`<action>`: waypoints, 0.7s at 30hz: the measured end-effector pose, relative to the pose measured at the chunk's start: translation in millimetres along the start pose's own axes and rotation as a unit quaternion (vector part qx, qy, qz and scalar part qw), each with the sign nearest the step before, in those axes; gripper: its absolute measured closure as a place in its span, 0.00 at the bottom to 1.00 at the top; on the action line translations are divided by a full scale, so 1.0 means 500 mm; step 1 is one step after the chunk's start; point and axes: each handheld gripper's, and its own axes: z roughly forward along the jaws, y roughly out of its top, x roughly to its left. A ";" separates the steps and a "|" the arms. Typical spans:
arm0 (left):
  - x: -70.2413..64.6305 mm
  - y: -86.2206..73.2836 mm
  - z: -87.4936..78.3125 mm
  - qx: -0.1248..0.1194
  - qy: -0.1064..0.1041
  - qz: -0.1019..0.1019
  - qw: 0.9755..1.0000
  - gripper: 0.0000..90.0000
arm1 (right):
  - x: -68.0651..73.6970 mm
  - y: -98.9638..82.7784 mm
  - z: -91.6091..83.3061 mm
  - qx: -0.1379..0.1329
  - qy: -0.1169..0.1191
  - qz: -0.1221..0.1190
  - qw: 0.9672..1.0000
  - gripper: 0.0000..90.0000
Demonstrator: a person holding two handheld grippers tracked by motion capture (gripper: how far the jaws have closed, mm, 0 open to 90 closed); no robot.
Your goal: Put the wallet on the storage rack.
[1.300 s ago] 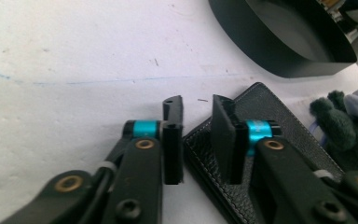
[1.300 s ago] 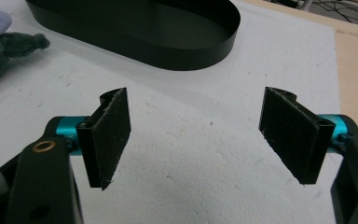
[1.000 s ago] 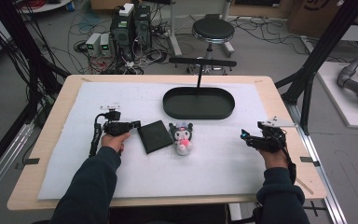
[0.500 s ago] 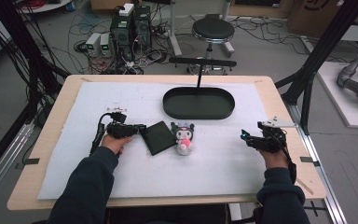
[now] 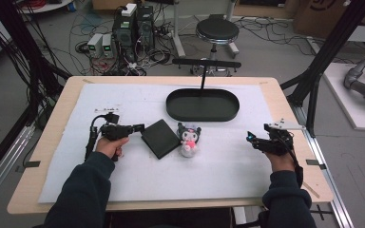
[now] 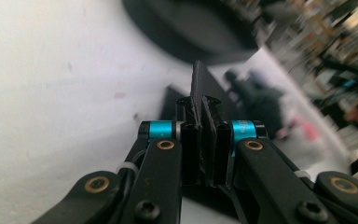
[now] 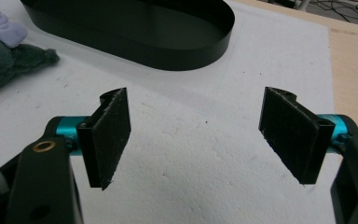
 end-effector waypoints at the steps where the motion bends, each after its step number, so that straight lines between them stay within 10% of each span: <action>1: -0.003 0.004 -0.012 -0.012 -0.001 0.002 1.000 0.96 | 0.000 0.000 0.000 0.000 0.000 0.000 1.000 0.28; 10: -0.018 0.040 -0.141 -0.067 0.027 0.037 0.997 0.97 | 0.005 0.002 0.000 -0.001 0.001 -0.002 1.000 0.28; 21: -0.004 -0.007 -0.139 -0.088 -0.008 0.029 0.996 0.91 | 0.009 0.005 0.005 0.002 0.003 -0.003 1.000 0.28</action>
